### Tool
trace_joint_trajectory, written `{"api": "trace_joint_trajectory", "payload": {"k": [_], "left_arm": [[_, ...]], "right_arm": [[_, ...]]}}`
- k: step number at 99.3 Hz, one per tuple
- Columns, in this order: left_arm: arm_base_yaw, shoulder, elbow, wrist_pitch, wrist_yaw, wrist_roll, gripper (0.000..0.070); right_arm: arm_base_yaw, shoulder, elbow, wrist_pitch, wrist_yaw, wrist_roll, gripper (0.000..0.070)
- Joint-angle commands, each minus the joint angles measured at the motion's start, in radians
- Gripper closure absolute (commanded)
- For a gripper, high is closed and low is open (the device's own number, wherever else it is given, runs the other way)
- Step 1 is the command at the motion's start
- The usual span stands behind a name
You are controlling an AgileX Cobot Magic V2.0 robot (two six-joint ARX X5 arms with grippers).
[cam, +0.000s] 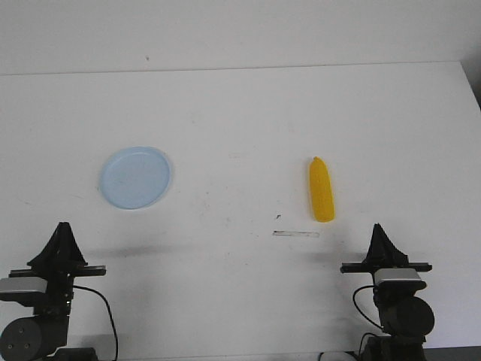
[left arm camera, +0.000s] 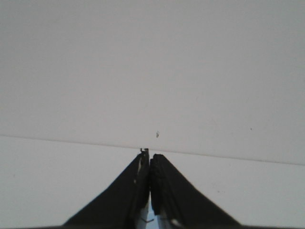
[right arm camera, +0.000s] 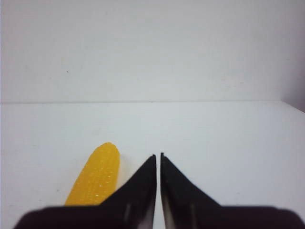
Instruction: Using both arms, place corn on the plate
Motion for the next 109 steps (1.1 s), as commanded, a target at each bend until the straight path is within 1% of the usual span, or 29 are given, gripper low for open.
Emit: {"api": "trace_joint_trajectory", "payload": {"k": [1, 14, 45, 57, 65, 72, 94, 109], "left_arm": [[0.001, 0.061, 0.066, -0.025, -0.004, 0.043, 0.0699], [0.001, 0.229, 0.201, -0.092, -0.004, 0.056, 0.0699], [0.001, 0.676, 0.455, -0.108, -0.001, 0.054, 0.0699], [0.000, 0.800, 0.522, -0.111, 0.010, 0.031, 0.0699], [0.008, 0.880, 0.566, -0.122, 0.048, 0.006, 0.0699], [0.031, 0.947, 0.614, -0.168, 0.098, -0.029, 0.0699], [0.135, 1.162, 0.792, -0.441, 0.273, -0.123, 0.0699], [0.220, 1.307, 0.883, -0.600, 0.420, -0.133, 0.0699]], "right_arm": [[0.002, 0.000, -0.002, 0.008, 0.002, -0.004, 0.0688], [0.002, 0.000, -0.002, 0.008, 0.002, -0.004, 0.0689], [0.002, 0.000, -0.002, 0.008, 0.002, -0.004, 0.0688], [0.002, 0.000, -0.001, 0.008, 0.002, -0.004, 0.0688], [0.002, 0.000, -0.001, 0.008, 0.002, -0.004, 0.0688], [0.002, 0.000, -0.001, 0.008, 0.002, -0.004, 0.0689], [0.002, 0.000, -0.001, 0.008, 0.002, -0.004, 0.0689], [0.002, 0.000, -0.002, 0.008, 0.002, -0.004, 0.0688]]}}
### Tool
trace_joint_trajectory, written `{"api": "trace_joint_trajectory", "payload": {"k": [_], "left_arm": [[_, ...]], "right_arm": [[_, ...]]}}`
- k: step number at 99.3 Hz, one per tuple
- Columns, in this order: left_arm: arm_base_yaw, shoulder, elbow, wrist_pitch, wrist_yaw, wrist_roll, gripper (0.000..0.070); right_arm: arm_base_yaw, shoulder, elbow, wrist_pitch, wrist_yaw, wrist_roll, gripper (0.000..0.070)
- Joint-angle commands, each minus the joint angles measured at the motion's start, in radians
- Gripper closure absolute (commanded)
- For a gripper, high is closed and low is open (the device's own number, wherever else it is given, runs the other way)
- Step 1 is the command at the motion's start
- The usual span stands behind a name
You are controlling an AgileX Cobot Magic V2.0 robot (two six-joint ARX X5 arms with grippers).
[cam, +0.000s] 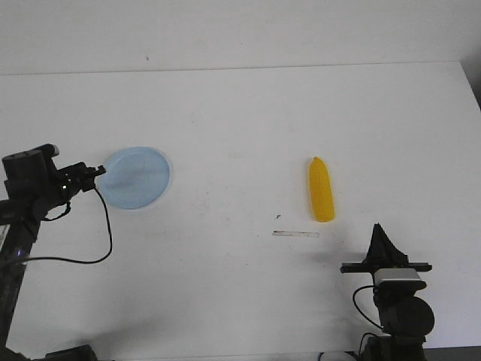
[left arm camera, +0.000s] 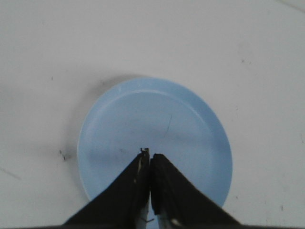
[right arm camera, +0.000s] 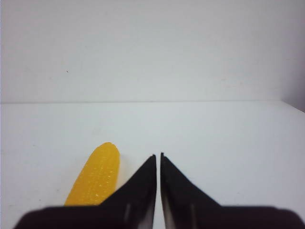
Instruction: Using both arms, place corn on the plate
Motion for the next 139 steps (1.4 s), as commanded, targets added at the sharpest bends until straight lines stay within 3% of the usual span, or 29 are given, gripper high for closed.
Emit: {"api": "trace_joint_trajectory", "payload": {"k": [1, 9, 25, 38, 50, 139], "left_arm": [[0.034, 0.066, 0.049, -0.062, 0.071, -0.018, 0.0699], [0.065, 0.134, 0.081, -0.114, 0.111, -0.018, 0.0699], [0.107, 0.233, 0.092, -0.126, 0.109, -0.017, 0.0688], [0.116, 0.299, 0.092, -0.114, 0.109, -0.017, 0.0532], [0.114, 0.348, 0.092, -0.106, 0.109, -0.017, 0.0493], [0.060, 0.422, 0.092, -0.069, 0.109, -0.017, 0.0503]], "right_arm": [[0.002, 0.000, -0.001, 0.008, 0.002, -0.004, 0.0688], [0.002, 0.000, -0.002, 0.008, 0.002, -0.004, 0.0688], [0.002, 0.000, -0.001, 0.008, 0.002, -0.004, 0.0688], [0.002, 0.000, -0.002, 0.008, 0.002, -0.004, 0.0689], [0.002, 0.000, -0.002, 0.008, 0.002, -0.004, 0.0689], [0.002, 0.000, -0.001, 0.008, 0.002, -0.004, 0.0689]]}}
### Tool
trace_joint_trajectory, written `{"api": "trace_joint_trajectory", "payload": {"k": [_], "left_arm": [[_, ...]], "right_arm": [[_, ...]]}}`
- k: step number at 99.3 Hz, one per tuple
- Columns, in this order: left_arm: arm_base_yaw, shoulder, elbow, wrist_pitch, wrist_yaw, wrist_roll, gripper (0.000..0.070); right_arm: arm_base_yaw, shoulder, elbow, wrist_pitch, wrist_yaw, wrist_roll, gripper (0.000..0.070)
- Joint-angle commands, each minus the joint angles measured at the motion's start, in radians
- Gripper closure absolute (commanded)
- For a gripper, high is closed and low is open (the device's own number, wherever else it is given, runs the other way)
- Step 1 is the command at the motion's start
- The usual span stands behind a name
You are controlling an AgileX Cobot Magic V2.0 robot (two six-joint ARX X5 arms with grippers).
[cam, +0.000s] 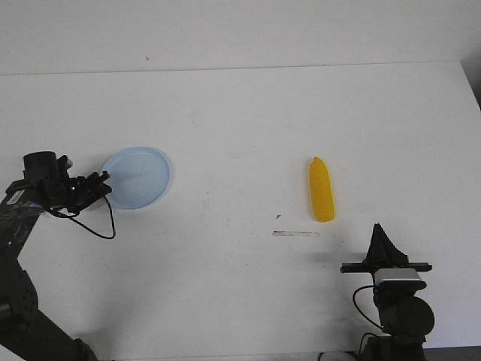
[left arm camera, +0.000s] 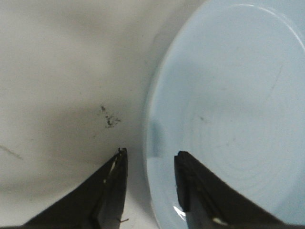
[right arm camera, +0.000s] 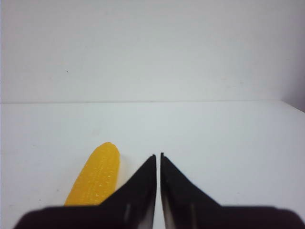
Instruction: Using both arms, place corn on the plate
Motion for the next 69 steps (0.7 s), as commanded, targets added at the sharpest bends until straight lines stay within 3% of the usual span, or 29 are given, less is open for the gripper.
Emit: {"api": "trace_joint_trajectory", "payload": {"k": [1, 26, 40, 69], "left_arm": [[-0.006, 0.031, 0.018, 0.000, 0.003, -0.004, 0.0503], [-0.024, 0.050, 0.018, 0.008, 0.003, -0.005, 0.0511], [-0.027, 0.054, 0.018, 0.008, 0.003, -0.005, 0.0665], [-0.038, 0.039, 0.020, -0.013, 0.005, -0.021, 0.0699]], "right_arm": [[0.002, 0.000, -0.002, 0.008, 0.002, -0.004, 0.0688], [0.002, 0.000, -0.002, 0.008, 0.002, -0.004, 0.0689], [0.002, 0.000, -0.002, 0.008, 0.002, -0.004, 0.0689], [0.002, 0.000, -0.002, 0.008, 0.002, -0.004, 0.0689]]}}
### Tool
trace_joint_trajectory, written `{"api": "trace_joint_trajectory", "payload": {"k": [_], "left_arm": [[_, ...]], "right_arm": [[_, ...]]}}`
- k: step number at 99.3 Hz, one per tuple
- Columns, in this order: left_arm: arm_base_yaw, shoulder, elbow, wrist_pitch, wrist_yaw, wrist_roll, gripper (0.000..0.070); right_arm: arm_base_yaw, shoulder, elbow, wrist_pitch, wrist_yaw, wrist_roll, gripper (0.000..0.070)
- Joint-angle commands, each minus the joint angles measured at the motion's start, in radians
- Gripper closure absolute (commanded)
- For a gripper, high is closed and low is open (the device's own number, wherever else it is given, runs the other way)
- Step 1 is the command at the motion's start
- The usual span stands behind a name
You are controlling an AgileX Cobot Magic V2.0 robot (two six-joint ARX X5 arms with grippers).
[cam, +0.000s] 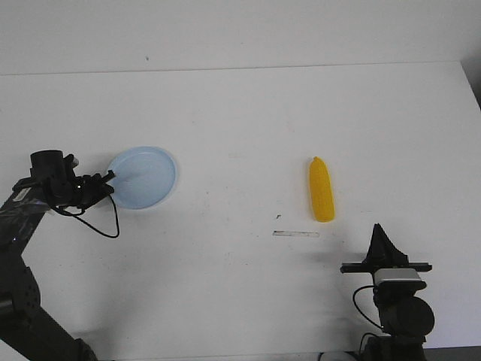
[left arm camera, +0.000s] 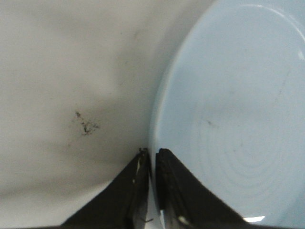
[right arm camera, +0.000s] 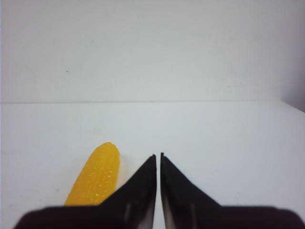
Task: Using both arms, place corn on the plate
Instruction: 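Push the plate with the left gripper toward the yellow corn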
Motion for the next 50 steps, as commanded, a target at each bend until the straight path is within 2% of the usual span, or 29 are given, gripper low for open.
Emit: {"api": "trace_joint_trajectory", "payload": {"k": [1, 24, 50], "left_arm": [[-0.010, 0.013, 0.013, -0.027, 0.003, -0.009, 0.0699], [-0.103, -0.069, 0.013, -0.040, 0.051, -0.032, 0.0699], [-0.351, -0.076, 0.013, -0.019, 0.050, -0.035, 0.0699]], "right_arm": [[0.002, 0.000, -0.001, 0.009, 0.002, -0.004, 0.0688], [0.002, 0.000, -0.001, 0.009, 0.002, -0.004, 0.0688], [0.002, 0.000, -0.002, 0.009, 0.002, -0.004, 0.0688]]}}
